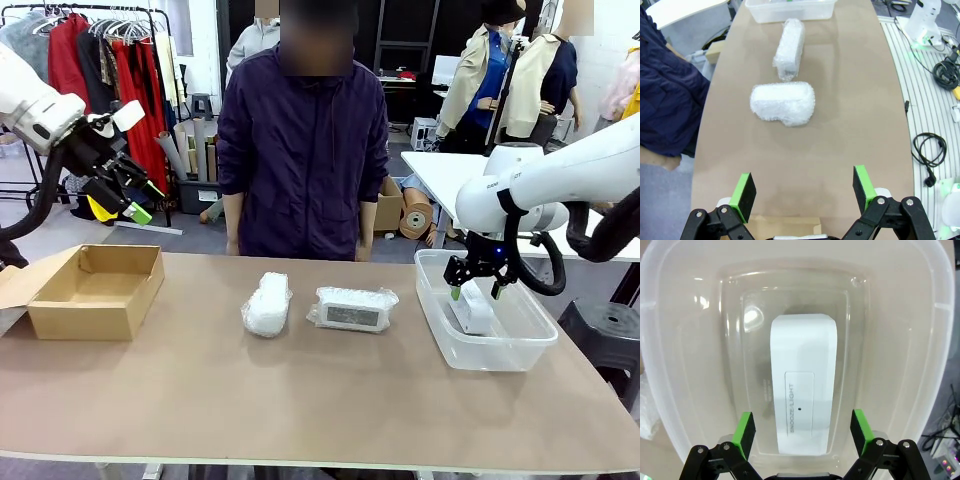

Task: Separate and place wrapped and unwrapped clocks.
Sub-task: If the picked Digital clock is wrapped, place it in the Package Box ; if not, place it in the Organizing box, then pick up the Digital clock indicated by the person.

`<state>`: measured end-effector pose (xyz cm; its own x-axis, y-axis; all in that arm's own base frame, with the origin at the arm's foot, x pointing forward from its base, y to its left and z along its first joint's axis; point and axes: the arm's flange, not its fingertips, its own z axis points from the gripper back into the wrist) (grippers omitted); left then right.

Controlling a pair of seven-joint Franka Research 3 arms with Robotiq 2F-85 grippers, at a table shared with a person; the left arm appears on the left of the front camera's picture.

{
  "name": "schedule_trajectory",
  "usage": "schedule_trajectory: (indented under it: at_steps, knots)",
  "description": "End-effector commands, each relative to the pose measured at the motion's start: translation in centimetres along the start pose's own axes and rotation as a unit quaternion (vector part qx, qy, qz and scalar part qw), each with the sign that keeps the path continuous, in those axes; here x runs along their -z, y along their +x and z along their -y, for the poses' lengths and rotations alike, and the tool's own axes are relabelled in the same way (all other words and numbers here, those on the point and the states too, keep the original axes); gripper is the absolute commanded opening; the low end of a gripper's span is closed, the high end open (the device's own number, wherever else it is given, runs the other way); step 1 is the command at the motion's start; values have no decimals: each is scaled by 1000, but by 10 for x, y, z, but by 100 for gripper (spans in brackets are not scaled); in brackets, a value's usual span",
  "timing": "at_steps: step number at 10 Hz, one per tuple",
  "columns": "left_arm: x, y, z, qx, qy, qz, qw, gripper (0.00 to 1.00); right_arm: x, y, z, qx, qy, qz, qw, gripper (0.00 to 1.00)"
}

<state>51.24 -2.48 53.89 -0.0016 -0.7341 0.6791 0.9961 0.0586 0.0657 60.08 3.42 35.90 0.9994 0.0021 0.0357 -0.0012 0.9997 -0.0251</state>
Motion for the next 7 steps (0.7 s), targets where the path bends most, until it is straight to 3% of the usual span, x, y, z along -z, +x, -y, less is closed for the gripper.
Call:
schedule_trajectory:
  at_steps: [1, 7]
  knots:
    - [-2, -1, 1, 6, -2, 3, 1000, 100, -8, -13, 1, -10, 8, 4, 1000, 100]
    - [-2, -1, 1, 6, -2, 3, 1000, 100, -6, -3, 0, -1, 1, 3, 1000, 100]
